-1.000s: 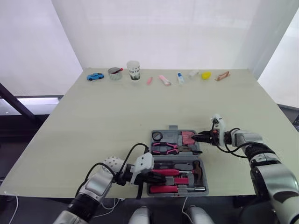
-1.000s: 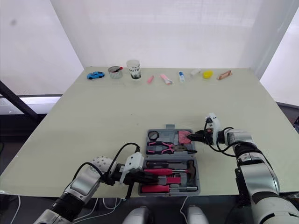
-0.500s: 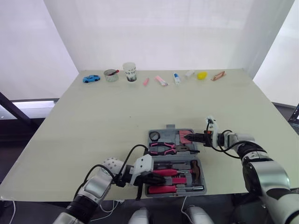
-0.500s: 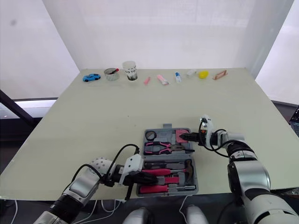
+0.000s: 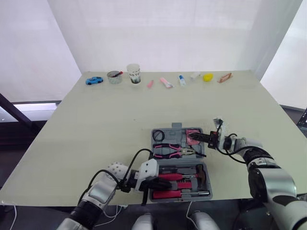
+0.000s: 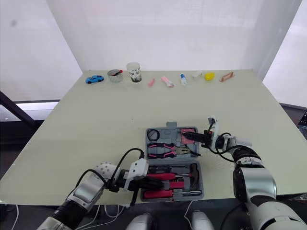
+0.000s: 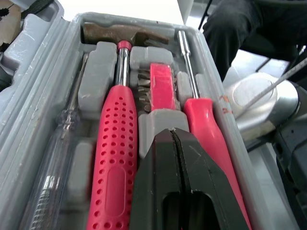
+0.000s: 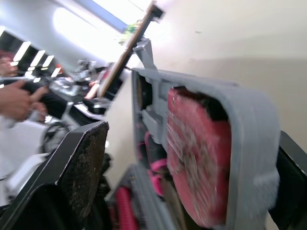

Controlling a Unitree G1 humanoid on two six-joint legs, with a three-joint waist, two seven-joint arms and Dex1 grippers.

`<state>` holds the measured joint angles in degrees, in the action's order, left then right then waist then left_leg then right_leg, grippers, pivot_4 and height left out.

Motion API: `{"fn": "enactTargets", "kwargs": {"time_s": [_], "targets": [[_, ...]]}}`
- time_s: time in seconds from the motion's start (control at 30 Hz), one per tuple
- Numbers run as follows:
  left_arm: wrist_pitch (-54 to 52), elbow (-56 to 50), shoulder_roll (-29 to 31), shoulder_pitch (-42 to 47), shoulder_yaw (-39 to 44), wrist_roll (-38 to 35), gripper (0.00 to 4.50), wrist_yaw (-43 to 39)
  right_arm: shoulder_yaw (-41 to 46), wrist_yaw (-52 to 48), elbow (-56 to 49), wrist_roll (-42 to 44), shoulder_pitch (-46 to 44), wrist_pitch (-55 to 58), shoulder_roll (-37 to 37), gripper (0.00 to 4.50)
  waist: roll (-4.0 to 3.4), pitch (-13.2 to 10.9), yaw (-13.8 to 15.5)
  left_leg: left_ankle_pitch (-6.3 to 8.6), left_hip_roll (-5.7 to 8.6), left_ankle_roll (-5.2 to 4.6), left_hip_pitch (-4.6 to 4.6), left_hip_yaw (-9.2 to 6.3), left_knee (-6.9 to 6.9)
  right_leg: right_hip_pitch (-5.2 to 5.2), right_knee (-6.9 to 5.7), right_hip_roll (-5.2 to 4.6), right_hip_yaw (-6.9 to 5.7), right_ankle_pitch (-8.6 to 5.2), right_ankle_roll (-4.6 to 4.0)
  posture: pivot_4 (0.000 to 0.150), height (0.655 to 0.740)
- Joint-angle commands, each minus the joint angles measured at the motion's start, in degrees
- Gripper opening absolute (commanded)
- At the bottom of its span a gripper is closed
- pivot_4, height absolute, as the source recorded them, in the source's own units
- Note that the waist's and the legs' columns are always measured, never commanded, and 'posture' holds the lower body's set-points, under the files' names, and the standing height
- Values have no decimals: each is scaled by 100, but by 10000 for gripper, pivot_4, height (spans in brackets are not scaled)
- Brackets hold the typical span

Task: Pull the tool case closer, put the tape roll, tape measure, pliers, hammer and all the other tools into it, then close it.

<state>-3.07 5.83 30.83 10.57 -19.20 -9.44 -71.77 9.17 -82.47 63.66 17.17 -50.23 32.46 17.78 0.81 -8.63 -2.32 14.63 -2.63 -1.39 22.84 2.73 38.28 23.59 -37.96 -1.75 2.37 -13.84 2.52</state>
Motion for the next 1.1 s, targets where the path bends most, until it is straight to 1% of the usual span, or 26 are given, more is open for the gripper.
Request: {"fn": "enactTargets", "kwargs": {"time_s": [0.03, 0.1, 0.17, 0.27, 0.4, 0.5, 0.6, 0.67, 0.7, 0.77, 0.8, 0.87, 0.9, 0.93, 1.03, 1.1], "targets": [[-306, -485, 189, -244, 260, -199, 0, 149, -111, -509, -667, 214, 114, 310, 86, 44008, 0, -2, -5, 0, -2, 0, 5, -3, 0, 6, -1, 0, 0, 0, 0, 1500, 7400], [-429, -1010, 507, -526, 486, -407, 0, 59, -223, -753, -1252, 354, 345, 615, 159, 44008, 2, -5, -12, 0, -3, 0, 5, -4, -1, 8, -1, 1, 0, 0, 0, 1500, 7400], [-521, -1508, 846, -896, 845, -759, 0, -45, -364, -919, -2146, 605, 701, 1062, 258, 44008, -3, -11, -1, 0, -8, 0, 9, -9, -10, 14, -2, 3, -3, -1, -3, 1500, 7400], [-497, -1877, 1220, -1400, 1441, -1196, 0, -158, -457, -904, -3514, 1047, 1285, 1688, 443, 44008, -6, -16, 9, 1, -23, 1, 14, -10, -17, 20, 5, -3, -6, -2, -3, 1500, 7400], [-538, -1996, 1524, -1998, 2205, -1706, 0, -265, -358, -604, -5048, 1621, 2054, 2311, 769, 44008, -7, -25, 12, 2, -29, -1, 14, 1, -20, 22, 8, -14, -6, -3, -3, 1500, 7400], [-569, -1867, 1645, -2285, 2632, -1859, 0, -245, -225, -262, -5916, 1939, 2612, 2503, 1013, 44008, -5, -32, 33, 3, -29, -1, 14, 1, -19, 22, 13, -20, -10, -16, -23, 1500, 7400], [-543, -1568, 1633, -2355, 2952, -1870, 0, -83, 122, 304, -6633, 2131, 3179, 2417, 1152, 44008, -1, -36, 36, 2, -29, -1, 11, 2, -17, 22, 12, -19, -10, -17, -23, 1500, 7400], [-638, -1398, 1558, -2270, 3140, -1930, 0, 122, 362, 642, -7063, 2101, 3606, 2085, 1242, 44008, 2, -38, 39, 2, -29, -1, 10, 2, -16, 22, 11, -17, -10, -18, -22, 1500, 7400], [-764, -1352, 1522, -2218, 3251, -2011, 2540, 254, 473, 749, -7280, 2015, 3866, 1785, 1299, 44679, 3, -40, 41, 2, -29, -1, 10, 3, -16, 22, 11, -16, -10, -19, -20, 1500, 7400], [-689, -1280, 1475, -2134, 3375, -1944, 8174, 412, 688, 1101, -7552, 1710, 4306, 974, 1291, 45000, 11, -44, 57, 2, -27, 0, 12, 3, -16, 21, 12, -16, -10, -29, -3, 1500, 7400], [-672, -1246, 1442, -2078, 3439, -1935, 11857, 503, 794, 1197, -7638, 1593, 4526, 613, 1293, 45000, 17, -47, 59, 2, -27, 0, 12, 3, -16, 21, 12, -15, -10, -29, -2, 1500, 7400], [-610, -1141, 1347, -1942, 3558, -1828, 21523, 824, 1021, 1379, -7699, 1366, 4964, -162, 1241, 45000, 22, -50, 66, 3, -11, 0, 12, 5, -16, 21, 14, -15, -8, -29, -1, 1500, 7400], [-615, -1102, 1308, -1902, 3613, -1798, 24787, 971, 1143, 1445, -7670, 1269, 5178, -556, 1203, 45000, 23, -51, 73, 2, -7, 0, 12, 5, -16, 21, 14, -15, -8, -29, -1, 1500, 7400], [-674, -1074, 1302, -1887, 3658, -1778, 30655, 1093, 1281, 1563, -7576, 1116, 5416, -996, 1178, 45000, 26, -52, 79, 3, -7, 0, 12, 5, -16, 20, 15, -16, -7, -29, 0, 1500, 7400], [-826, -1069, 1334, -1911, 3682, -1715, 44435, 1276, 1508, 1764, -7368, 957, 5844, -1734, 1178, 45000, 29, -54, 78, 3, -6, 0, 11, 7, -16, 19, 14, -16, -5, -29, 0, 1500, 7400], [-769, -1056, 1328, -2027, 3730, -1658, 44435, 1324, 1772, 1937, -7266, 930, 6178, -2107, 1149, 45000, 30, -54, 58, 2, -7, 0, 7, 12, -16, 20, 13, -16, 1, -29, 0, 1500, 7400]]}}
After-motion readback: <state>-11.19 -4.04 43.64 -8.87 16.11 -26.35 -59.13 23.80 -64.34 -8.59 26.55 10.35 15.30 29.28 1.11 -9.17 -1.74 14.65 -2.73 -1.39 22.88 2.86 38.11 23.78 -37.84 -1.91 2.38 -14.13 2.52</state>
